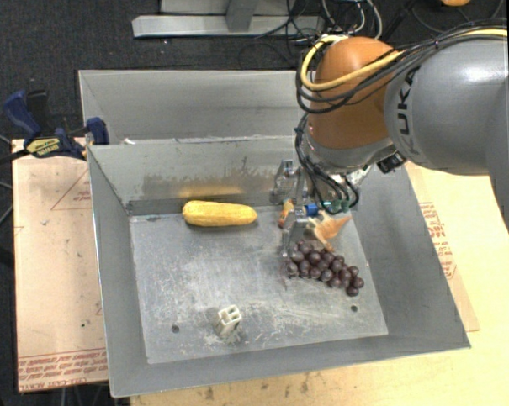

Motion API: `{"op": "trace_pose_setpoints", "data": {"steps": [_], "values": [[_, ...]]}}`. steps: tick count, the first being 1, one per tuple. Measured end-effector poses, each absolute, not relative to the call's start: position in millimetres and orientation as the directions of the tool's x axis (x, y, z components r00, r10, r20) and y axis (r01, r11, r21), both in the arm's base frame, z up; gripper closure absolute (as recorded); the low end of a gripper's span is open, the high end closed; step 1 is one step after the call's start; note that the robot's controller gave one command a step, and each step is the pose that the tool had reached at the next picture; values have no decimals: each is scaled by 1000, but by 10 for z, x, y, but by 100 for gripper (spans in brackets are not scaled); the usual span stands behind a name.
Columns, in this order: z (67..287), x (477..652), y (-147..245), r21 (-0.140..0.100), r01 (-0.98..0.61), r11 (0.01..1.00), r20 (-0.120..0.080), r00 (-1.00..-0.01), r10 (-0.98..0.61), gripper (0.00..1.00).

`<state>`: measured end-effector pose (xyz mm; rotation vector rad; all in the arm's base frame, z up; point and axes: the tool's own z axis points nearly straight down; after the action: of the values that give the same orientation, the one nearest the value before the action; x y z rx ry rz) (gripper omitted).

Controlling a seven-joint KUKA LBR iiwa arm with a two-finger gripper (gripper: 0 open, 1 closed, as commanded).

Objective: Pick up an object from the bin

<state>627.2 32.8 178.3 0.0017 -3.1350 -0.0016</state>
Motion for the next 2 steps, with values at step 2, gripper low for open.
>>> {"op": "trace_pose_setpoints", "data": {"steps": [2], "values": [[1443, 6406, 324, 2, 72, 997, -8, -997, 72, 0]]}}
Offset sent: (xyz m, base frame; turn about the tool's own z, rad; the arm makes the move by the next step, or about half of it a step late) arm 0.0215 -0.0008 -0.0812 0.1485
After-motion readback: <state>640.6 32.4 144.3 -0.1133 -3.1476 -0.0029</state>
